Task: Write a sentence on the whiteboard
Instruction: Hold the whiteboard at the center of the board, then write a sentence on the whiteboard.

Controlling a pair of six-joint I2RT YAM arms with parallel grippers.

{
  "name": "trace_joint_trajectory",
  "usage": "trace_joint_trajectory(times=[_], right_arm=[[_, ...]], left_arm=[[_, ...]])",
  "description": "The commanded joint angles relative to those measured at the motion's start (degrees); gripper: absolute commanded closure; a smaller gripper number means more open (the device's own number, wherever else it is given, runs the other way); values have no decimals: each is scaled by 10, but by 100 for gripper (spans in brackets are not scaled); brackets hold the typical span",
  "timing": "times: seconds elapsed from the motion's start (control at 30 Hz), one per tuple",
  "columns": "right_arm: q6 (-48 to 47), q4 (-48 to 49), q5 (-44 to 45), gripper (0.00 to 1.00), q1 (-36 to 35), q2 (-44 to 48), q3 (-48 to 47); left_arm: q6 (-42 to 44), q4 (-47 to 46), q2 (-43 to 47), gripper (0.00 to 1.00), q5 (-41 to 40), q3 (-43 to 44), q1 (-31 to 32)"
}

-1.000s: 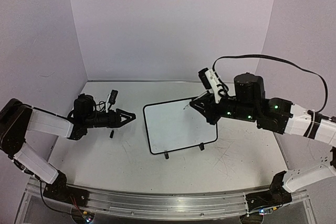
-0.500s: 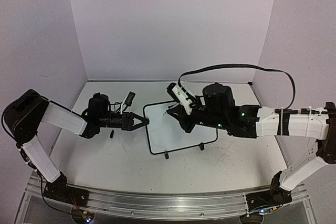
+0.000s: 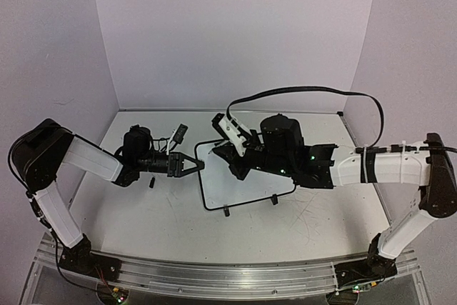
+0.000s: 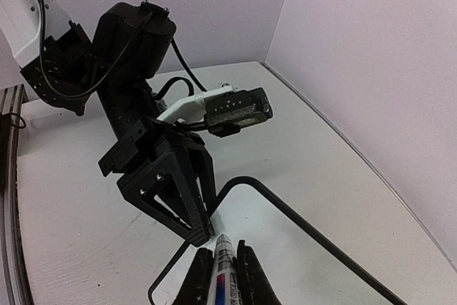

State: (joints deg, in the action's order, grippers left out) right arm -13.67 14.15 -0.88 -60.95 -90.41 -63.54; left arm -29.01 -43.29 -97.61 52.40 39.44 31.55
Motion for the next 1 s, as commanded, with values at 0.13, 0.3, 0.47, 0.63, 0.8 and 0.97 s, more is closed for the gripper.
trace_joint_trajectory(times=[0.13,0.3,0.47,0.63,0.8,0.97], right_arm=[[9,35,26,100,-8,-29,-41],[8,46,51,100,-13,-43,-49],[4,61,77,100,-19,-56,-50],[6,63,85,100,-19,-64,-56],[13,65,101,100,-19,-70,-55],[14,68,106,100,-20,-72,-58]], left_arm=[[41,-24,-14,87,22,21,-2],[69,-24,-11,92,21,17,-2],[85,-24,-6,96,14,11,-2],[89,-23,-9,100,11,9,-1],[97,-22,-4,100,6,6,-1],[98,-21,0,100,4,3,-1]])
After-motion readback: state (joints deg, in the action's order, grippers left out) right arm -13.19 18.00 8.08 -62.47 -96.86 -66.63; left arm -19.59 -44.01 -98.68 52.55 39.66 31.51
